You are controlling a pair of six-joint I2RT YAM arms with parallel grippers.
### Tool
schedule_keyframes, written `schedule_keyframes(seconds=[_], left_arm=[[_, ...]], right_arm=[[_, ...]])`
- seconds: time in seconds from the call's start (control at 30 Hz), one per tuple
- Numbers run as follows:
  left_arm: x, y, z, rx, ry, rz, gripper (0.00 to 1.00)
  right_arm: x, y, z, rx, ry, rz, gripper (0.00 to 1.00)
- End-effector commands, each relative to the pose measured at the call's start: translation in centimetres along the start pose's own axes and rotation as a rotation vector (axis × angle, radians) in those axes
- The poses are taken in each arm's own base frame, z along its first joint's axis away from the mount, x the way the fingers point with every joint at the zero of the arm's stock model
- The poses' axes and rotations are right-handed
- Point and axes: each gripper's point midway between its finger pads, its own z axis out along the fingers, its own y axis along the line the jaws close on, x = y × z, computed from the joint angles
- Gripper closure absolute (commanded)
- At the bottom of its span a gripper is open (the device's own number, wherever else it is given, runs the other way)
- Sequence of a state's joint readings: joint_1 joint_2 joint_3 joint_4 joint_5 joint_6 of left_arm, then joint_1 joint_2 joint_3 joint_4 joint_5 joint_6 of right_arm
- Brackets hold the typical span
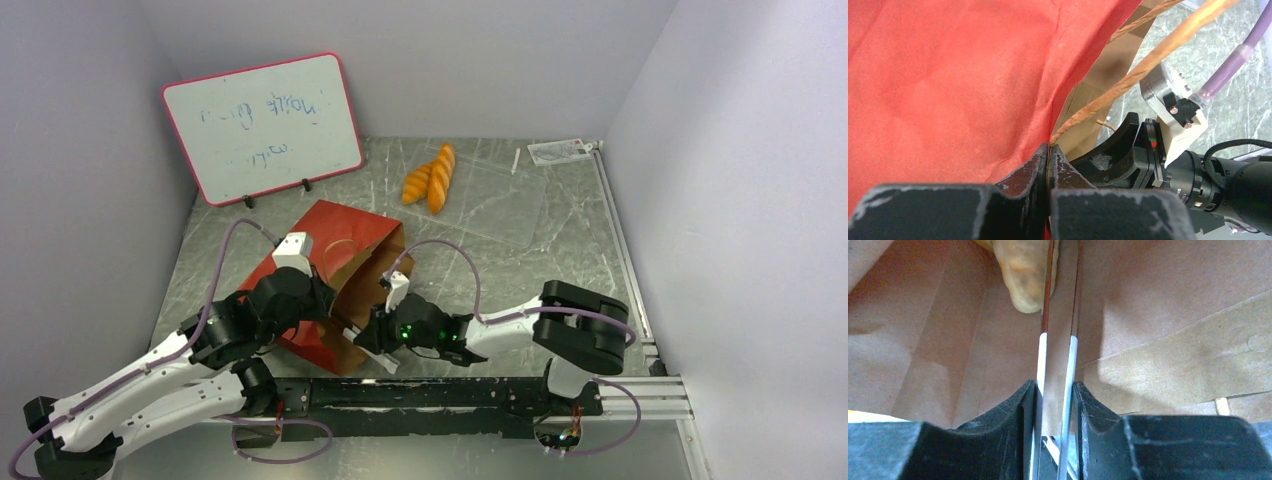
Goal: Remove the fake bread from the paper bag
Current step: Pick up the clamp from the paper bag.
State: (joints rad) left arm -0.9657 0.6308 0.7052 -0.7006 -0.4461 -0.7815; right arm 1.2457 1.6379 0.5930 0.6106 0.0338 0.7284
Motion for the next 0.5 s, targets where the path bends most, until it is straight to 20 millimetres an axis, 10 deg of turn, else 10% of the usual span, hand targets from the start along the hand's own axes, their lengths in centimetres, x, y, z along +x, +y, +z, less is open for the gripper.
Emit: schedule_keyframes(seconds=[0.0, 0.47], left_arm=[[-1.8, -1.3, -0.8, 0.05, -0.049, -0.017, 0.93], [-1.7, -1.3, -1.6, 0.071, -0.033, -0.011, 0.93]], right_arm=[[-1.5, 0.5, -0.4, 0.041, 0.028, 0.002, 0.72], [-4.4, -2.7, -1.5, -0.072, 0.05, 0.528, 0.7]])
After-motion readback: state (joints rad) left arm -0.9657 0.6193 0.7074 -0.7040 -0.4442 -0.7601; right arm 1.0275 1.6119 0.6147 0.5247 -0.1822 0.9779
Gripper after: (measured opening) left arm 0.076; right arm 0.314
